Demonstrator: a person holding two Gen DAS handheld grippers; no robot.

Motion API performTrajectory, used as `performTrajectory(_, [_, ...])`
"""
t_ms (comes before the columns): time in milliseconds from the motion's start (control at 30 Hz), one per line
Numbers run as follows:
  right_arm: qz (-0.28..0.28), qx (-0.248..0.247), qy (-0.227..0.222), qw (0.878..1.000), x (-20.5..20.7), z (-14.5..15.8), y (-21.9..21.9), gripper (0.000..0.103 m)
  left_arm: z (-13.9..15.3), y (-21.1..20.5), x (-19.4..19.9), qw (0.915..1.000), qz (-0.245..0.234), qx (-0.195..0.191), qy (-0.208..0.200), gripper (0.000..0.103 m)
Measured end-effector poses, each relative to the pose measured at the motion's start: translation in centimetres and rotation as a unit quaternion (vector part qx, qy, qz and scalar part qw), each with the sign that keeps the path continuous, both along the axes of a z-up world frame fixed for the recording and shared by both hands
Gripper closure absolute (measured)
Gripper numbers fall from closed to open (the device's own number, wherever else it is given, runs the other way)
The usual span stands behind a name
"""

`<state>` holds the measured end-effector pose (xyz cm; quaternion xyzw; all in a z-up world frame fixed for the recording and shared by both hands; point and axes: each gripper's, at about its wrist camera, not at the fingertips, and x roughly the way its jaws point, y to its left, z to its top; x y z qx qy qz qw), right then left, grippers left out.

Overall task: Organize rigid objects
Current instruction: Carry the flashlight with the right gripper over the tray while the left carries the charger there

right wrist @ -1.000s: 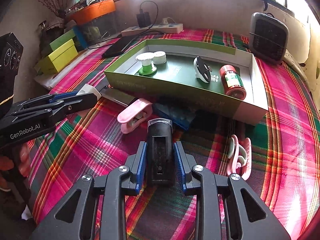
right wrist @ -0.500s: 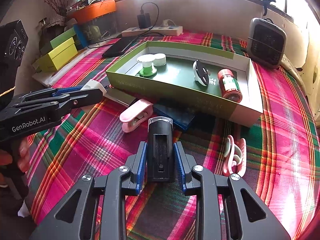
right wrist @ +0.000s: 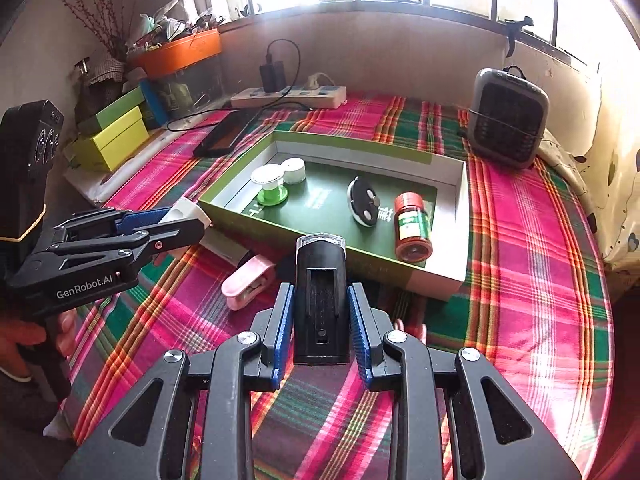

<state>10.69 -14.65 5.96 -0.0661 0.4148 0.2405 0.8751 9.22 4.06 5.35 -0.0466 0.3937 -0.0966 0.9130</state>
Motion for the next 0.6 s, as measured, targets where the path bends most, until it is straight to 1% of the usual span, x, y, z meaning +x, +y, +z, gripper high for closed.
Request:
performTrajectory(300, [-0.016,0.0,-0.017,1.0,3.3,2.0,-1.5,0.075,0.6,-0.6,1.9,1.0,-0.009,-0.001,-0.002,0.07])
performTrajectory(600, [-0.019,-0.008,-0.012,1.0,7.6,2.4,-2.5,0.075,0.3,-1.7,4.3,0.9998,-0.02,0.0,0.002,0.07])
